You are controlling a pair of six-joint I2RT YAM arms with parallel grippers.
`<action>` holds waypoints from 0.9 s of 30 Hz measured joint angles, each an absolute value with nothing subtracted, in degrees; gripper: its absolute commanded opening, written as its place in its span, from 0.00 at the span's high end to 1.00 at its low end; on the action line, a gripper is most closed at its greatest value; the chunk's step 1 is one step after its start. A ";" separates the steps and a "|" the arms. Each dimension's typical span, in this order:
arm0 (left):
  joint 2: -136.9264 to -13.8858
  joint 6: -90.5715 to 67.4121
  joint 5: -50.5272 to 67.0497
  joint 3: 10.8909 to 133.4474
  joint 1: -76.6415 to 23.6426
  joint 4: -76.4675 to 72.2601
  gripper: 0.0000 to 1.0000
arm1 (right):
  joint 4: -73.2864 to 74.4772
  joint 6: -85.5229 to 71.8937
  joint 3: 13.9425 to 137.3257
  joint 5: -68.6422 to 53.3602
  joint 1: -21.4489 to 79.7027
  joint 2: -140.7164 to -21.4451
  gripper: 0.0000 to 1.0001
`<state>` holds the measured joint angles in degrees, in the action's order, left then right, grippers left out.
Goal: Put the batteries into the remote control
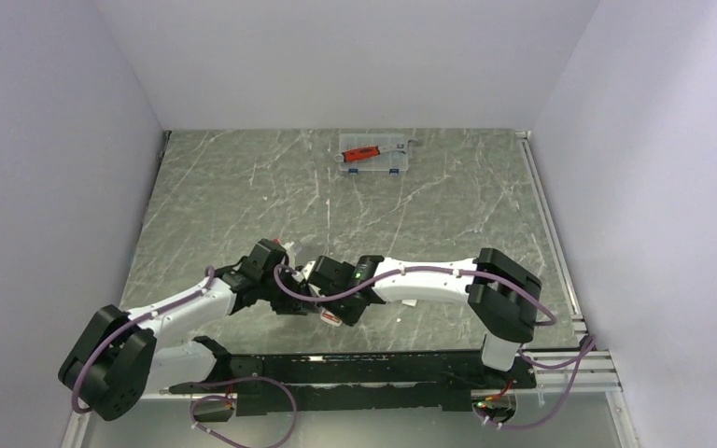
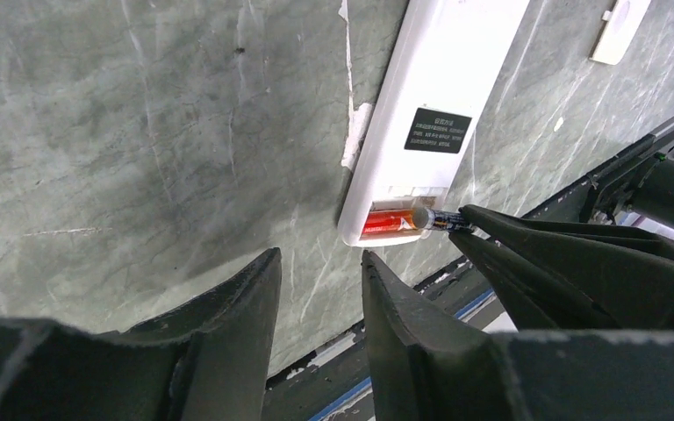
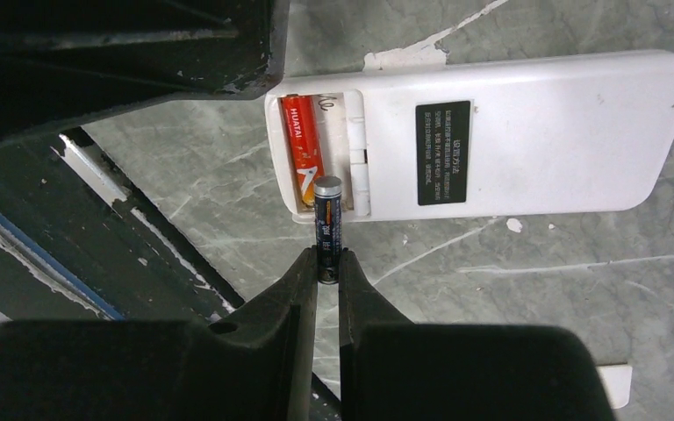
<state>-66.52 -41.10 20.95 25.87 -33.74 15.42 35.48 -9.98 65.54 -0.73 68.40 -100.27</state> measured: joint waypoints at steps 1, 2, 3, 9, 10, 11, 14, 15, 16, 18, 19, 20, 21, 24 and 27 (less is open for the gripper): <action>-66.13 -41.10 20.69 25.87 -33.74 15.81 0.53 | 35.51 -9.80 65.65 -0.78 68.40 -100.33 0.91; -65.69 -41.10 20.38 25.87 -33.74 16.21 0.53 | 35.55 -9.56 65.82 -0.82 68.40 -100.40 0.91; -65.41 -41.08 20.10 25.87 -33.74 16.58 0.52 | 35.55 -9.37 65.93 -0.84 68.40 -100.51 0.91; -64.86 -40.97 18.83 25.87 -33.71 18.68 0.49 | 35.79 -8.71 66.48 -1.06 68.29 -101.16 0.90; -64.84 -40.95 18.57 25.87 -33.71 18.85 0.49 | 35.79 -8.62 66.50 -1.10 68.27 -101.25 0.89; -64.84 -40.95 18.31 25.87 -33.71 19.03 0.49 | 35.81 -8.56 66.50 -1.13 68.25 -101.32 0.89; -64.84 -40.95 18.02 25.87 -33.71 19.46 0.48 | 35.94 -8.43 66.50 -1.15 68.16 -101.36 0.87; -64.84 -40.95 18.02 25.87 -33.71 19.55 0.48 | 35.94 -8.32 66.50 -1.15 68.07 -101.36 0.86; -64.84 -40.95 18.02 25.87 -33.71 19.57 0.48 | 35.97 -8.29 66.50 -1.15 68.05 -101.36 0.86; -64.84 -40.95 18.00 25.87 -33.71 19.59 0.48 | 35.99 -8.12 66.57 -1.15 68.01 -101.38 0.84; -64.84 -40.95 18.00 25.87 -33.71 19.57 0.48 | 35.99 -8.05 66.61 -1.15 67.96 -101.41 0.84; -64.84 -40.95 18.00 25.87 -33.71 19.59 0.48 | 36.05 -7.97 66.70 -1.15 67.96 -101.45 0.84; -64.84 -40.95 18.02 25.87 -33.71 19.59 0.48 | 36.10 -7.90 66.83 -1.15 67.94 -101.54 0.84; -64.84 -40.95 17.96 25.87 -33.71 19.62 0.48 | 36.47 -7.70 67.35 -1.13 67.92 -101.84 0.82; -64.84 -40.95 17.87 25.87 -33.71 19.64 0.48 | 36.71 -7.49 67.83 -1.13 67.92 -102.10 0.81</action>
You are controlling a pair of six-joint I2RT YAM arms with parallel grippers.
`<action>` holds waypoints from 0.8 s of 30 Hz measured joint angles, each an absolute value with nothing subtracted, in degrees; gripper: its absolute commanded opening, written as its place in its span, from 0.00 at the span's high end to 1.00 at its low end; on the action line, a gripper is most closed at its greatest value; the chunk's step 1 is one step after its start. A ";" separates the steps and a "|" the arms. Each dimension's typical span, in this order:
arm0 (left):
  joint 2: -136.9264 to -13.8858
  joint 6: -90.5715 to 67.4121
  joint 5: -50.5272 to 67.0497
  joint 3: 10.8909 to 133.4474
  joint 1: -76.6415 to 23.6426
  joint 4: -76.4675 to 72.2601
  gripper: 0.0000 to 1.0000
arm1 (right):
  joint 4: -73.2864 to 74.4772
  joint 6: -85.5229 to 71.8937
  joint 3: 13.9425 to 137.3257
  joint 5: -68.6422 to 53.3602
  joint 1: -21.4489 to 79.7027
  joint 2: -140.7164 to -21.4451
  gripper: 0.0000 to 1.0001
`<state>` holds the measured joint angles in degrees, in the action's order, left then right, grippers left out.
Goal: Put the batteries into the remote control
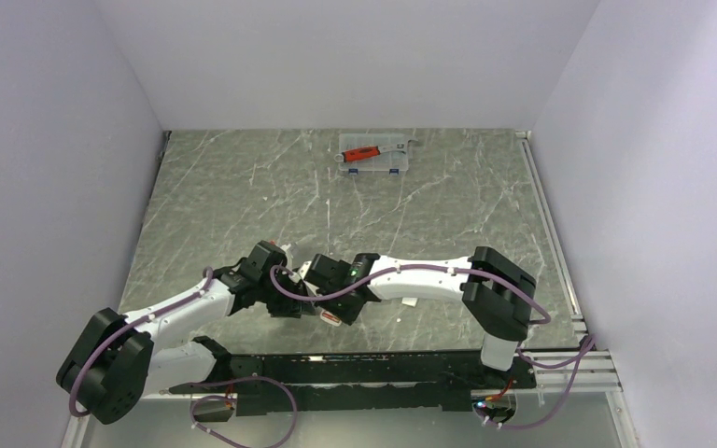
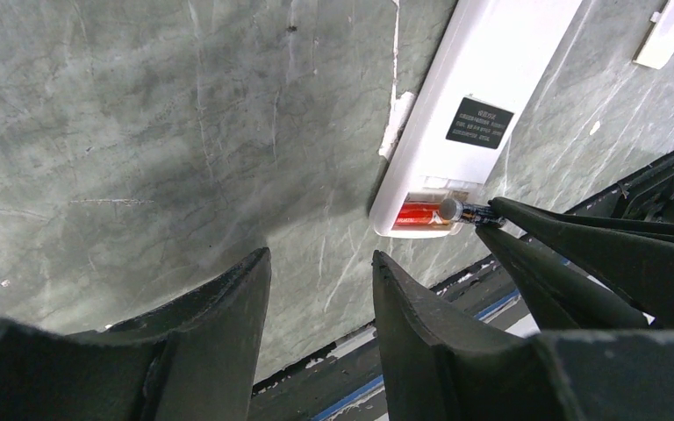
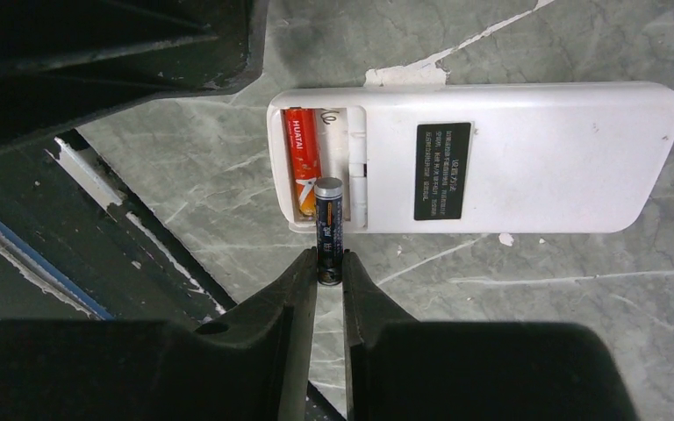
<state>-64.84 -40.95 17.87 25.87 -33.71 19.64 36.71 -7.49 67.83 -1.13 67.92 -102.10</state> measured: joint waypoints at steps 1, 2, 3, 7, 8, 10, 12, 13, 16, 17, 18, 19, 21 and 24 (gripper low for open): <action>-64.84 -40.95 17.87 25.87 -33.71 19.66 0.48 | 36.80 -7.44 67.90 -1.13 67.92 -102.15 0.80; -64.84 -40.95 17.85 25.87 -33.71 19.66 0.48 | 36.91 -7.42 67.99 -1.13 67.90 -102.21 0.79; -64.84 -40.95 17.85 25.87 -33.71 19.70 0.48 | 37.04 -7.38 68.18 -1.13 67.90 -102.32 0.79; -64.84 -40.95 17.76 25.87 -33.71 19.99 0.48 | 37.06 -7.05 68.55 -1.10 67.90 -102.56 0.77; -64.84 -40.95 17.69 25.89 -33.71 20.05 0.48 | 37.08 -7.03 68.58 -1.10 67.90 -102.56 0.77; -64.84 -40.95 17.65 25.91 -33.71 20.05 0.48 | 37.08 -7.01 68.62 -1.10 67.90 -102.56 0.76; -64.84 -40.93 17.67 25.98 -33.71 20.08 0.48 | 37.08 -7.03 68.64 -1.10 67.90 -102.59 0.76; -64.86 -40.93 17.65 26.00 -33.71 20.10 0.48 | 37.08 -7.03 68.69 -1.08 67.90 -102.59 0.75; -64.88 -40.93 17.65 26.02 -33.71 20.10 0.48 | 37.12 -7.03 68.84 -0.99 67.90 -102.65 0.74; -64.90 -40.93 17.65 26.04 -33.71 20.08 0.48 | 37.10 -7.03 68.86 -0.95 67.90 -102.65 0.74; -64.99 -40.93 17.65 26.06 -33.71 20.05 0.48 | 37.10 -7.05 68.86 -0.95 67.90 -102.65 0.74; -65.14 -40.93 17.67 26.09 -33.71 20.03 0.48 | 37.12 -7.05 68.86 -0.95 67.90 -102.65 0.73; -65.52 -40.93 17.67 26.13 -33.71 20.03 0.48 | 37.10 -7.07 68.86 -0.93 67.85 -102.63 0.73; -65.73 -40.91 17.67 26.30 -33.71 20.03 0.48 | 37.17 -7.27 68.86 -0.38 67.85 -101.97 0.73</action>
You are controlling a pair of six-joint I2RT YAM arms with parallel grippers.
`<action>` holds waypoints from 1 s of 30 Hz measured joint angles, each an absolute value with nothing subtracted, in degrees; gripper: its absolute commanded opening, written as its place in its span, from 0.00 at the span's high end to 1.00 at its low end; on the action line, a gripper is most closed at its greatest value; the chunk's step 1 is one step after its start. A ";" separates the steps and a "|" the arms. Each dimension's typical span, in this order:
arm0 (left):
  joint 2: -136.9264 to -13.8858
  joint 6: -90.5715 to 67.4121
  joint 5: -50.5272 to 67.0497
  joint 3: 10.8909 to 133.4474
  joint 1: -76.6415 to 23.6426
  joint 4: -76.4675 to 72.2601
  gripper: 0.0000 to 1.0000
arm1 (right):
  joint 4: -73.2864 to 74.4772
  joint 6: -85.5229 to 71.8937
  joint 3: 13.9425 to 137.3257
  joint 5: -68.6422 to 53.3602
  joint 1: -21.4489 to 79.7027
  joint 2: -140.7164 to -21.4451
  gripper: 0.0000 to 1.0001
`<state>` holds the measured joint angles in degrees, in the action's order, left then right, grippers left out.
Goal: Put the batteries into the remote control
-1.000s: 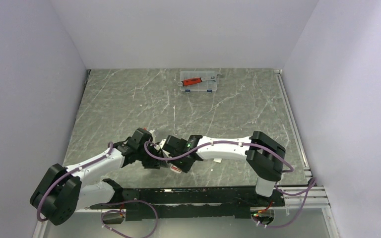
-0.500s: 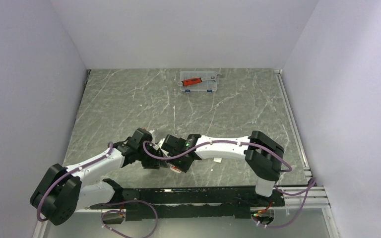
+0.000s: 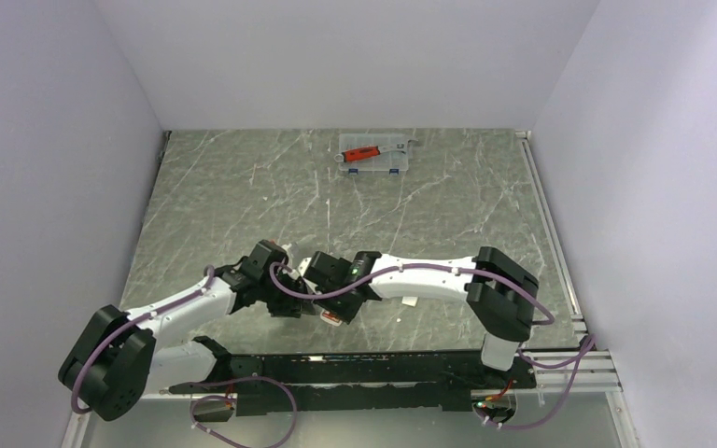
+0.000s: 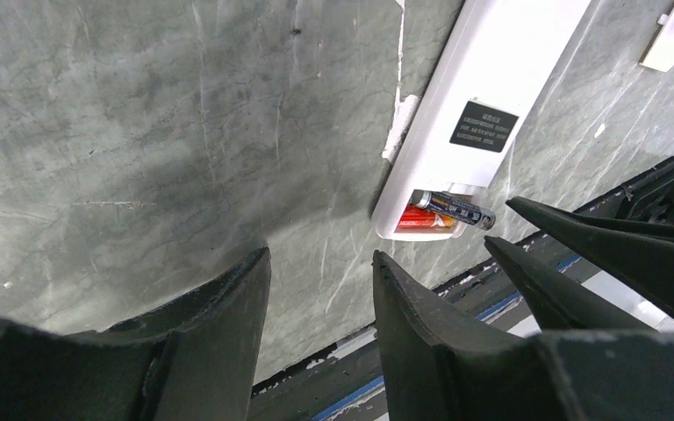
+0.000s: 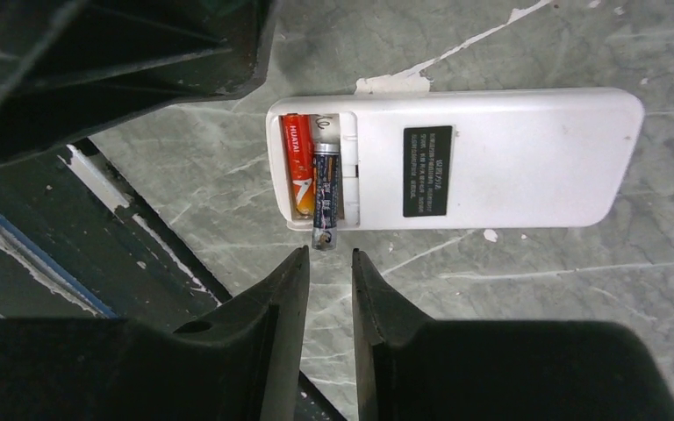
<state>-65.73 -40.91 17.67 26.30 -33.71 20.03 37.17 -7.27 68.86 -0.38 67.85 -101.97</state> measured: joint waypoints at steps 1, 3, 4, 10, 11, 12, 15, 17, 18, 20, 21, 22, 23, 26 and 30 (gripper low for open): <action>-65.82 -40.91 17.67 26.41 -33.71 20.01 0.48 | 37.17 -7.44 68.84 -0.21 67.85 -101.49 0.73; -65.84 -40.88 17.67 26.68 -33.71 20.01 0.48 | 37.06 -7.81 68.73 0.14 67.85 -100.31 0.73; -65.84 -40.84 17.67 26.76 -33.74 19.99 0.48 | 36.95 -8.14 68.55 0.32 67.83 -99.46 0.73; -66.72 -40.71 18.13 27.33 -33.74 19.53 0.49 | 35.57 -10.00 64.77 1.34 67.81 -92.84 0.75; -67.09 -40.71 18.17 27.44 -33.74 19.35 0.49 | 35.27 -10.39 63.90 1.45 67.81 -91.94 0.77; -67.55 -40.71 18.33 27.51 -33.74 19.09 0.50 | 34.85 -10.87 63.00 1.48 67.81 -91.15 0.77; -69.10 -40.73 19.14 27.86 -33.74 18.24 0.52 | 33.52 -12.60 60.42 1.48 67.81 -89.58 0.80; -70.08 -40.73 19.79 28.16 -33.74 17.32 0.53 | 32.25 -13.96 58.54 1.45 67.81 -88.62 0.83; -70.52 -40.75 20.14 28.34 -33.74 16.86 0.54 | 31.64 -14.63 57.78 1.45 67.81 -88.23 0.84; -71.53 -40.73 20.75 28.86 -33.74 16.10 0.56 | 30.41 -16.03 56.47 1.50 67.79 -87.57 0.86; -72.01 -40.73 21.08 29.10 -33.74 15.59 0.57 | 29.69 -16.80 55.88 1.56 67.81 -87.31 0.87; -72.42 -40.73 21.26 29.30 -33.74 15.25 0.57 | 29.08 -17.47 55.42 1.65 67.81 -87.11 0.87; -72.86 -40.73 21.41 29.43 -33.74 14.79 0.57 | 28.47 -18.24 55.00 1.78 67.81 -87.00 0.87; -74.19 -40.73 21.78 29.93 -33.74 13.80 0.57 | 26.89 -20.45 54.19 2.61 67.79 -86.98 0.87; -75.26 -40.75 22.17 30.02 -33.74 12.60 0.58 | 25.19 -23.27 53.52 3.16 67.59 -86.98 0.87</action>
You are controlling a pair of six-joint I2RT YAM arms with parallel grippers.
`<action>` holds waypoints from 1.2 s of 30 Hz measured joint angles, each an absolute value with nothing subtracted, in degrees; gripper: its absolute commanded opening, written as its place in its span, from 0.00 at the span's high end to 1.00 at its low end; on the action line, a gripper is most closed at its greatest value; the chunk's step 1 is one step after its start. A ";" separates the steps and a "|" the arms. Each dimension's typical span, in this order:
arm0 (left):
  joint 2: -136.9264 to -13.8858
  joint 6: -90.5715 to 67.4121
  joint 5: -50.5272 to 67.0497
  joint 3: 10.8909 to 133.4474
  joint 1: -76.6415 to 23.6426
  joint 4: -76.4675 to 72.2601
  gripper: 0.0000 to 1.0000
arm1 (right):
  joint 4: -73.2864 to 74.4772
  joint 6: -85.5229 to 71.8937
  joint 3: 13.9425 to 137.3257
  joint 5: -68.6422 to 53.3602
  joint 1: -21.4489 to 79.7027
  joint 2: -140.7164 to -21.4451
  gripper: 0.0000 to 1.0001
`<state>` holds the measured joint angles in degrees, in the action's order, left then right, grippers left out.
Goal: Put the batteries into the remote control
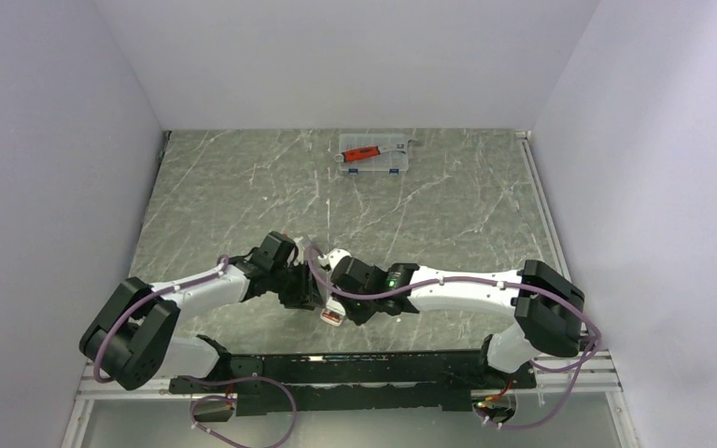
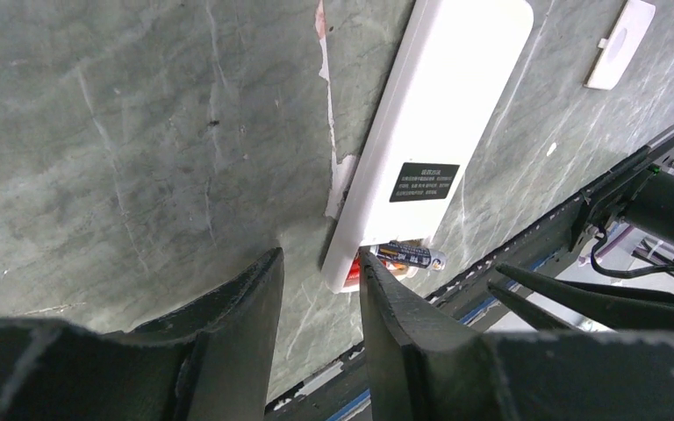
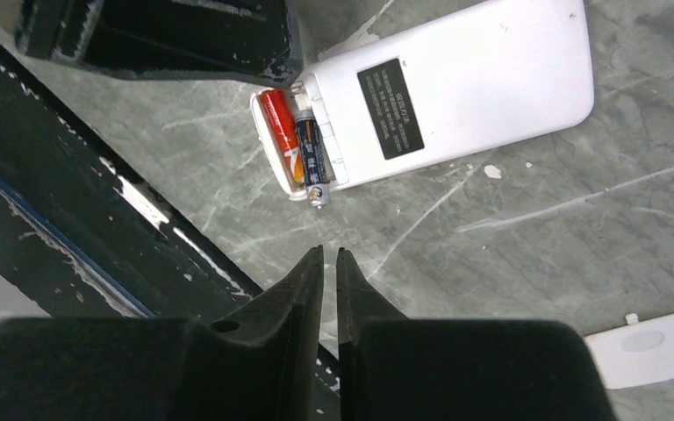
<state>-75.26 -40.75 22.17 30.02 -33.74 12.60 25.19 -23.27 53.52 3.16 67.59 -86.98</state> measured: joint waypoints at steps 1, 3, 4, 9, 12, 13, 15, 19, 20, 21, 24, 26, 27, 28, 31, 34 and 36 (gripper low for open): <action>-75.57 -40.75 22.24 30.02 -33.74 12.38 0.58 | 24.80 -23.83 53.41 3.16 67.55 -86.98 0.86; -76.01 -40.77 22.28 30.02 -33.74 11.86 0.58 | 23.79 -25.12 53.25 3.14 67.46 -86.98 0.85; -76.18 -40.80 22.33 30.02 -33.74 11.60 0.58 | 23.40 -25.65 53.25 3.11 67.42 -86.98 0.85; -76.95 -41.15 22.85 30.02 -33.74 10.35 0.60 | 21.56 -27.75 53.25 3.05 67.37 -87.05 0.83; -77.41 -41.17 23.14 30.02 -33.74 9.74 0.60 | 20.88 -28.84 53.25 3.05 67.29 -87.46 0.83; -77.52 -41.19 23.27 30.04 -33.74 9.54 0.60 | 20.82 -29.23 53.25 3.05 67.22 -87.72 0.83; -77.52 -41.19 23.33 30.04 -33.74 9.30 0.60 | 20.71 -29.89 53.25 3.01 67.05 -88.27 0.84; -77.54 -41.19 23.38 30.04 -33.74 9.19 0.61 | 20.40 -31.29 53.25 2.92 66.61 -89.62 0.83; -77.52 -41.19 23.40 30.04 -33.74 9.19 0.61 | 20.38 -31.57 53.23 2.92 66.52 -89.80 0.83; -77.54 -41.19 23.51 30.04 -33.74 9.17 0.61 | 20.25 -31.81 53.21 2.90 66.43 -89.93 0.83; -77.58 -41.19 23.79 30.04 -33.74 9.13 0.62 | 19.53 -32.60 52.99 2.66 66.06 -90.17 0.83; -77.67 -41.19 24.01 30.04 -33.74 9.06 0.62 | 19.20 -32.88 52.90 2.50 65.89 -90.32 0.83; -77.73 -41.19 24.12 30.04 -33.74 9.02 0.62 | 19.03 -33.08 52.84 2.46 65.80 -90.37 0.83; -77.73 -41.19 24.16 30.04 -33.74 9.02 0.62 | 18.92 -33.23 52.80 2.44 65.69 -90.39 0.83; -77.73 -41.19 24.16 30.04 -33.74 8.99 0.62 | 18.79 -33.58 52.75 2.37 65.54 -90.45 0.83; -77.73 -41.19 24.16 30.04 -33.74 8.99 0.62 | 18.76 -33.71 52.75 2.24 65.34 -90.45 0.83; -77.73 -41.19 24.16 30.04 -33.74 8.99 0.62 | 18.76 -33.71 52.75 2.22 65.28 -90.45 0.83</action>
<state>-77.73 -41.19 24.16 30.04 -33.74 8.99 18.76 -33.71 52.75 2.22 65.28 -90.45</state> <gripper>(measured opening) 0.378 0.166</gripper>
